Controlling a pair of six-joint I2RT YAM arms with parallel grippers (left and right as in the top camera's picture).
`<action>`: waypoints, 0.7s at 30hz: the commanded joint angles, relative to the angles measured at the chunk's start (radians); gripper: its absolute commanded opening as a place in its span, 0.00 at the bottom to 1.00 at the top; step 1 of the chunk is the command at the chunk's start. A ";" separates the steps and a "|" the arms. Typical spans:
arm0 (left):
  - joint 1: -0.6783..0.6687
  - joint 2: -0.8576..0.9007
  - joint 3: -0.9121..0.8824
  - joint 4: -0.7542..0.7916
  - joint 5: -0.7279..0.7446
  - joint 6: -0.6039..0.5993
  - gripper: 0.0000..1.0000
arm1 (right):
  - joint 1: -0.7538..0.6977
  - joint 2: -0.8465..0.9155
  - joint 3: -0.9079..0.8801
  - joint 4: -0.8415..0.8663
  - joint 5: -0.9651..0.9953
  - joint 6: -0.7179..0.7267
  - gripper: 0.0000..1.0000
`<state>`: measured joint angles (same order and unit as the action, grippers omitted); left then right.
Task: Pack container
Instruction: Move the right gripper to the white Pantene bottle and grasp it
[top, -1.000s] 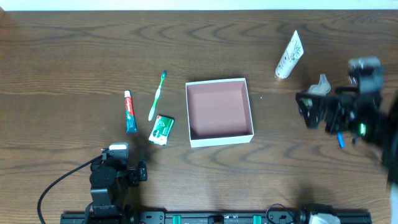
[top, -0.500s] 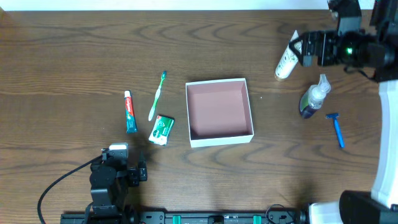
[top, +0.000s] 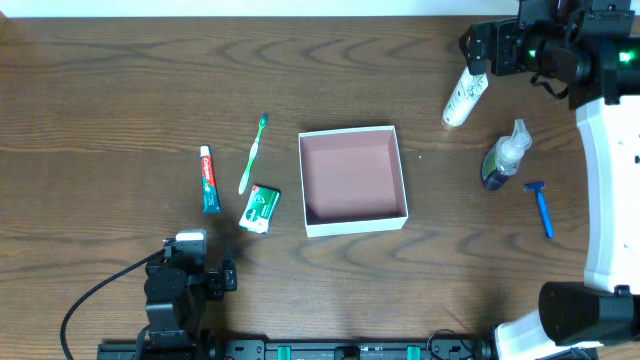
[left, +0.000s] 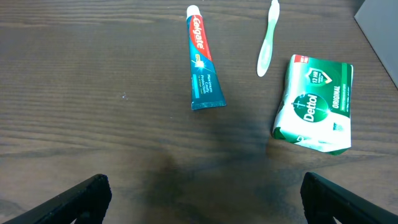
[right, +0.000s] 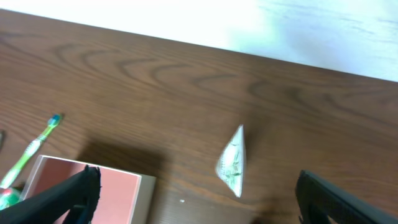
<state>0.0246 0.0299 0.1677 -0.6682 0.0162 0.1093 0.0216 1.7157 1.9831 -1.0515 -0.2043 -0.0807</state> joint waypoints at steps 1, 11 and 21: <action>0.002 -0.006 -0.011 0.003 -0.001 0.002 0.98 | 0.005 0.065 0.017 -0.015 0.070 -0.013 0.99; 0.002 -0.006 -0.011 0.003 0.000 0.002 0.98 | 0.006 0.264 0.017 -0.042 0.055 -0.027 0.99; 0.002 -0.006 -0.011 0.003 -0.001 0.002 0.98 | 0.005 0.336 0.017 -0.042 0.130 -0.030 0.77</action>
<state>0.0246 0.0299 0.1677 -0.6682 0.0158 0.1093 0.0219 2.0449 1.9903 -1.0950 -0.1158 -0.1020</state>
